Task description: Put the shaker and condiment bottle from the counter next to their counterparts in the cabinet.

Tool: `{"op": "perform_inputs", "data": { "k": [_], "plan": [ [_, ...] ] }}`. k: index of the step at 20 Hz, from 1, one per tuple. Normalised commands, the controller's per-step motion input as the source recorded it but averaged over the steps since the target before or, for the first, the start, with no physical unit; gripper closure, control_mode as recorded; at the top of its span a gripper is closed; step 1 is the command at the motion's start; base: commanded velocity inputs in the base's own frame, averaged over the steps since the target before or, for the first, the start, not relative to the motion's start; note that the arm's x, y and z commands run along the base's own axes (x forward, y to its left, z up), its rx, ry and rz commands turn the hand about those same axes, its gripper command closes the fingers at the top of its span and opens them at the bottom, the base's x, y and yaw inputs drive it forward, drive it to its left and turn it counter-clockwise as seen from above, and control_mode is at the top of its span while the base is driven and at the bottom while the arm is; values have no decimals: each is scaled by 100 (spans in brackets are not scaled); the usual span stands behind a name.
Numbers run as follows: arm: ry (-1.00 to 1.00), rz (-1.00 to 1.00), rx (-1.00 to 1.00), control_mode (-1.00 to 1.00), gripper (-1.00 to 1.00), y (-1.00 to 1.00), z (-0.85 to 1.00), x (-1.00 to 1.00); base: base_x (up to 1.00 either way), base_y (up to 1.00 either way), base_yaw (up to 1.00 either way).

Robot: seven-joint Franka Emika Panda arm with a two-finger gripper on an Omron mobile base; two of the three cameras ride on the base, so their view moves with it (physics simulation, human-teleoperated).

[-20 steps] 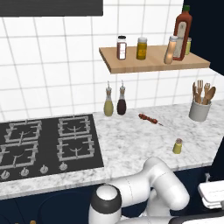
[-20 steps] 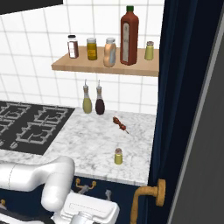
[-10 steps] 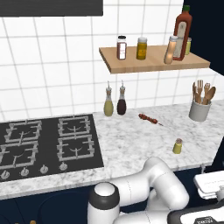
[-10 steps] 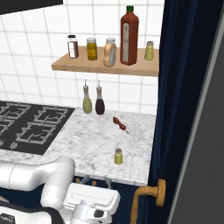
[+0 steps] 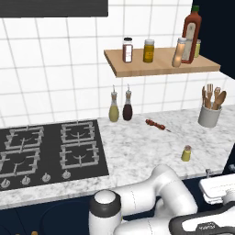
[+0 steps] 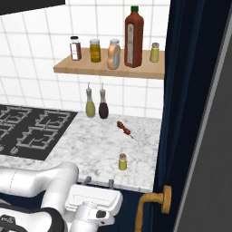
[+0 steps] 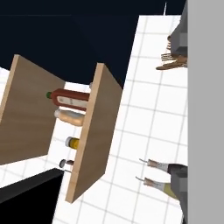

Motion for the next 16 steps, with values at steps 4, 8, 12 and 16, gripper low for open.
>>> {"op": "perform_inputs", "data": {
  "k": [4, 8, 12, 16],
  "plan": [
    [0, 0, 0, -100, -100, 12, 0, 33, 0, 0, 0],
    [0, 0, 0, -100, -100, 9, 0, 48, 0, 0, 0],
    [0, 0, 0, -100, -100, 7, 0, 52, 0, 0, 0],
    [1, 0, 0, -100, -100, 4, 0, 47, 0, 0, 0]
  ]
}}
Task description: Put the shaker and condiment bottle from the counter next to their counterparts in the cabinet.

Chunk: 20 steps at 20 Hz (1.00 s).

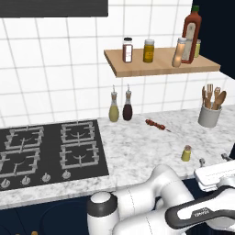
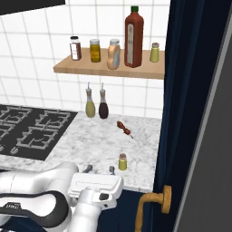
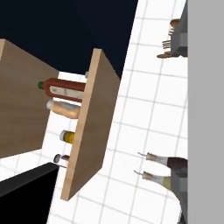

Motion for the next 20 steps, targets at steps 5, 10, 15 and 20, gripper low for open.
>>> {"op": "perform_inputs", "data": {
  "k": [5, 10, 15, 20],
  "plan": [
    [4, 0, 0, -100, -100, 6, 0, 49, 0, 0, 0],
    [9, 0, 0, -100, -100, 11, 0, 45, 0, 0, 0],
    [17, 0, 0, -100, -100, 17, -10, 36, 0, 0, 0],
    [19, 0, 0, -100, -100, 15, -31, 32, 0, 0, 0]
  ]
}}
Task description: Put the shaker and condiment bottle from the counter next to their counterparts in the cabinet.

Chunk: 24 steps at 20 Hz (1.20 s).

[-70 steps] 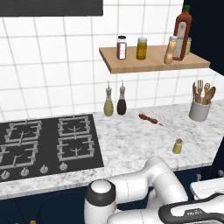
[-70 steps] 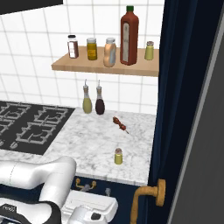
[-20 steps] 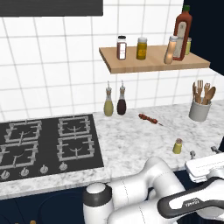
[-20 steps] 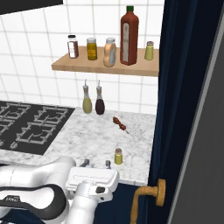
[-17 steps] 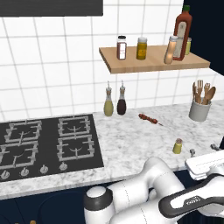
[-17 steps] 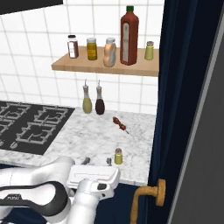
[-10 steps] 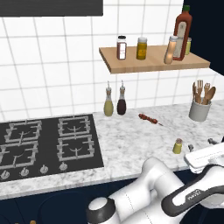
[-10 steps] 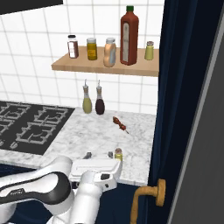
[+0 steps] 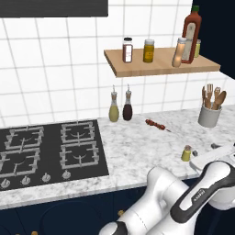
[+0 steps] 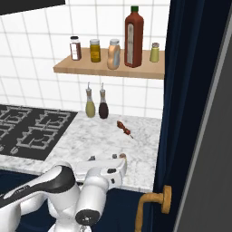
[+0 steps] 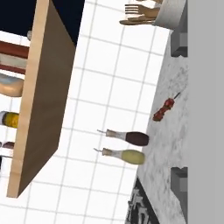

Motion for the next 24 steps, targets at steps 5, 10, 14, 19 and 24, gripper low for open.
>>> {"op": "perform_inputs", "data": {
  "k": [5, 10, 14, 19, 24],
  "plan": [
    [18, 0, 0, -100, -100, 13, -41, 27, 0, 0, 0],
    [13, 0, 0, -100, -100, 6, -40, 21, 0, 0, 0],
    [10, 0, 0, -100, -100, 2, -38, 24, 0, 0, 0],
    [7, 0, 0, -100, -100, 0, -35, 24, 0, 0, 0],
    [4, 0, 0, -100, -100, 0, -32, 30, 0, 0, 0]
  ]
}}
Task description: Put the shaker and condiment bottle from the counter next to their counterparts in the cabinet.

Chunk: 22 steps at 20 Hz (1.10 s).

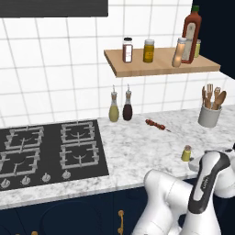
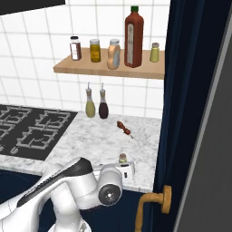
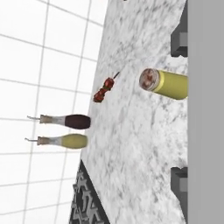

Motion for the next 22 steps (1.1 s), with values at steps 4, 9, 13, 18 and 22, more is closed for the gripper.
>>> {"op": "perform_inputs", "data": {
  "k": [4, 9, 13, 18, 22],
  "plan": [
    [2, 0, 0, -100, -100, 0, -33, 38, 0, 0, 0],
    [0, 0, 0, -100, -100, 5, -37, 47, 0, 0, 0],
    [0, 0, 0, -100, -100, 11, -42, 50, 0, 0, 0],
    [1, 0, 0, -100, -100, 16, -44, 35, 0, 0, 0],
    [0, 0, 0, -100, -100, 19, -44, 22, 0, 0, 0]
  ]
}}
